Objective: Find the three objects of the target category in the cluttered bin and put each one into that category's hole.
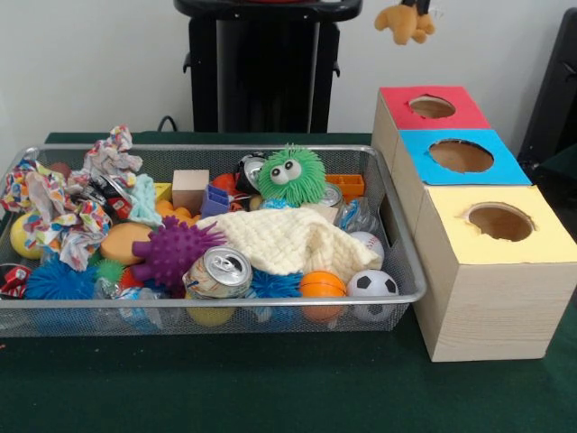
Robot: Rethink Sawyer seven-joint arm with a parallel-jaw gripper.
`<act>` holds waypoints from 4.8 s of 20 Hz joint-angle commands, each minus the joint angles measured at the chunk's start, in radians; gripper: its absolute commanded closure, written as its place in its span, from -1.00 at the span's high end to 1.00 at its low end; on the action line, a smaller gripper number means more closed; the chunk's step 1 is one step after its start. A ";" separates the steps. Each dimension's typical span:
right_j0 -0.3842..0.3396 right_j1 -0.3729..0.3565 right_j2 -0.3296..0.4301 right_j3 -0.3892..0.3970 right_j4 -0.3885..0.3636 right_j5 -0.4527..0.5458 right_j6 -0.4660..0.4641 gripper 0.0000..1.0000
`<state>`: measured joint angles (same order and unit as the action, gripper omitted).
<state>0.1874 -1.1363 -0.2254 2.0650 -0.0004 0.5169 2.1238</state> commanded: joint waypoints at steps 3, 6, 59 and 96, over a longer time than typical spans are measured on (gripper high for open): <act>0.014 0.064 0.000 0.149 0.083 -0.050 0.243 -1.00; -0.010 0.094 0.019 0.174 0.097 -0.120 0.222 -1.00; 0.049 0.372 0.181 0.188 0.406 -0.558 0.236 -1.00; 0.077 0.330 0.111 0.163 0.421 -0.437 0.164 1.00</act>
<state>0.2839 -0.8006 -0.1132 2.2830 0.3902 -0.0211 2.1244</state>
